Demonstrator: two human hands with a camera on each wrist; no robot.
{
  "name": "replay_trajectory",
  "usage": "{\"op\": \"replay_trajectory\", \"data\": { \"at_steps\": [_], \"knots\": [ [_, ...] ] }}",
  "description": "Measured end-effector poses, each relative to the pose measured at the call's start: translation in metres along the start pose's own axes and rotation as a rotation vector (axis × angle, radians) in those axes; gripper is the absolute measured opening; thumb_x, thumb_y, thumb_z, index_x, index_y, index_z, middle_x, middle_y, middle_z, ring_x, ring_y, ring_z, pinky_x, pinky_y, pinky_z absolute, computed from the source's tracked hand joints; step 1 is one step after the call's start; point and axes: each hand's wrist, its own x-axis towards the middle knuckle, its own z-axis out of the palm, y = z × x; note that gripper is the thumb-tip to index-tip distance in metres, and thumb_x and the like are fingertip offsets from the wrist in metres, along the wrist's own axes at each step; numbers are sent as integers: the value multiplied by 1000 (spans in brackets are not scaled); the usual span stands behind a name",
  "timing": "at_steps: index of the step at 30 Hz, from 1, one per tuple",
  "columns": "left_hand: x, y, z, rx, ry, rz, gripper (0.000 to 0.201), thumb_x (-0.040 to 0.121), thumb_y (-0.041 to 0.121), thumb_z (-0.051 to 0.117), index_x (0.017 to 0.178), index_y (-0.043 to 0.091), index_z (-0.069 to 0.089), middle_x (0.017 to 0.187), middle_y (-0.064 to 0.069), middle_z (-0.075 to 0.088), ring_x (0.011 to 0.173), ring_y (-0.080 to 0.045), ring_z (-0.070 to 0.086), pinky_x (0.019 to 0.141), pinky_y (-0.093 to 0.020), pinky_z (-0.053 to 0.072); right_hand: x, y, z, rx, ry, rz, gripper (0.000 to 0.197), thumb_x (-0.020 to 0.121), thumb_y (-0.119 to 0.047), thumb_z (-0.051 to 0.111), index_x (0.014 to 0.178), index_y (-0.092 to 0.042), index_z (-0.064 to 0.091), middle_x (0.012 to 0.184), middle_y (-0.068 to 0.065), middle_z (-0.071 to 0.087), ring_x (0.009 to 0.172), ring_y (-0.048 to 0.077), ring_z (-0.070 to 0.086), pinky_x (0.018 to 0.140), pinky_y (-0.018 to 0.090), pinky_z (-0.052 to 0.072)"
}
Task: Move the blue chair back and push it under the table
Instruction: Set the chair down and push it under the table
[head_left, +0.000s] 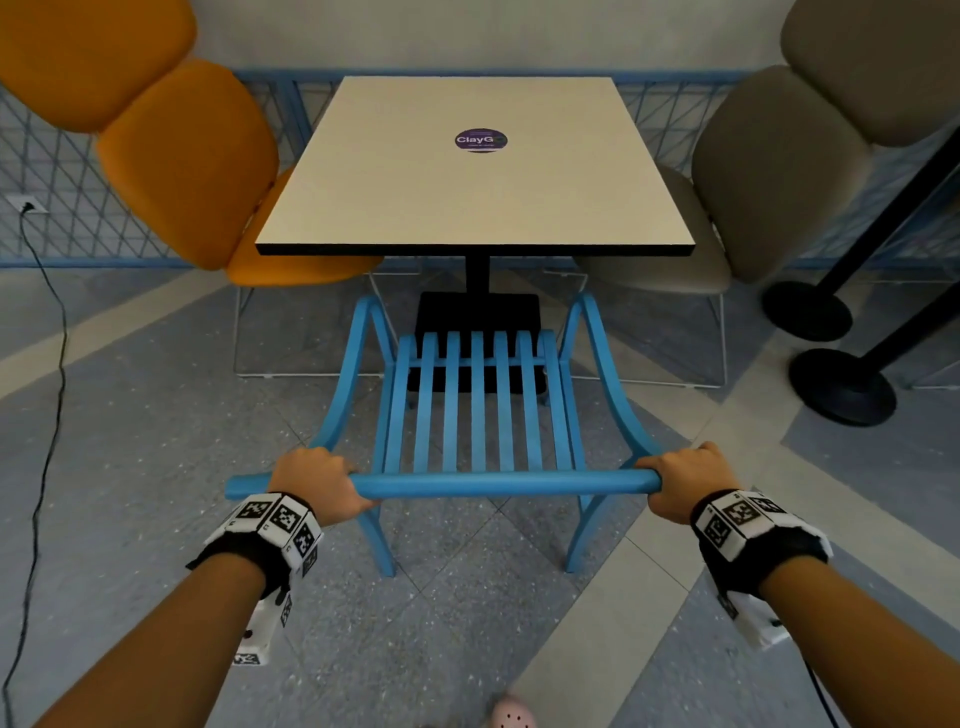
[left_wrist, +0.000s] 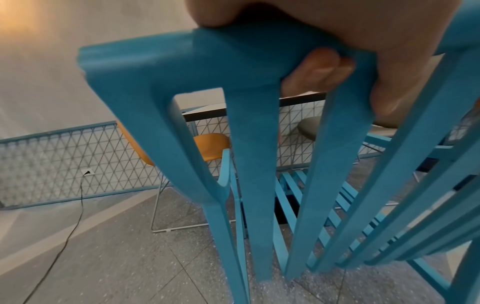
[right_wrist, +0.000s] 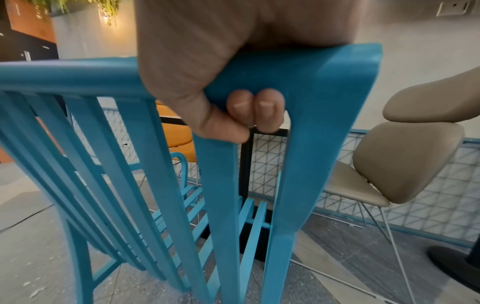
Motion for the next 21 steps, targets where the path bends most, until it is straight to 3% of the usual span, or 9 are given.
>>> {"op": "replay_trajectory", "data": {
  "at_steps": [3, 7, 13, 16, 18, 21],
  "knots": [
    [7, -6, -3, 11, 9, 0, 58, 79, 72, 39, 102, 27, 68, 77, 6, 64, 73, -14, 59, 69, -26, 48, 5, -5, -2, 23, 15, -15, 32, 83, -18, 50, 106, -35, 62, 95, -3, 72, 93, 21, 63, 103, 40, 34],
    [11, -16, -3, 0, 7, -26, 55, 79, 70, 42, 104, 28, 68, 71, 7, 57, 68, -12, 52, 62, -23, 40, 7, -17, -3, 44, 25, -21, 31, 83, -17, 50, 107, -32, 63, 82, -5, 63, 95, 22, 63, 107, 42, 32],
    [4, -20, 0, -33, -20, -41, 56, 77, 70, 44, 102, 26, 69, 70, 6, 57, 68, -14, 53, 73, -28, 52, 1, -21, -2, 42, 24, -18, 29, 83, -19, 51, 105, -32, 64, 97, -1, 73, 95, 22, 64, 103, 39, 35],
    [4, -24, -1, -25, -39, -15, 53, 79, 67, 45, 103, 26, 68, 75, 4, 64, 77, -18, 63, 77, -30, 53, 1, -24, 0, 46, 9, 1, 27, 84, -20, 52, 104, -32, 64, 87, -2, 69, 85, 22, 60, 106, 41, 33],
    [6, -24, 0, -11, -42, 0, 52, 80, 66, 44, 104, 26, 67, 80, 3, 68, 79, -17, 64, 77, -30, 53, 1, -25, 0, 36, 9, 14, 26, 84, -20, 51, 103, -32, 64, 78, -4, 58, 75, 21, 50, 105, 40, 34],
    [10, -28, 3, -15, -37, -9, 54, 79, 68, 43, 104, 26, 67, 83, 4, 70, 77, -16, 63, 76, -30, 55, 0, -29, -2, 28, 4, 12, 25, 85, -21, 50, 104, -32, 63, 78, -5, 57, 84, 23, 59, 102, 38, 35]
  ]
}}
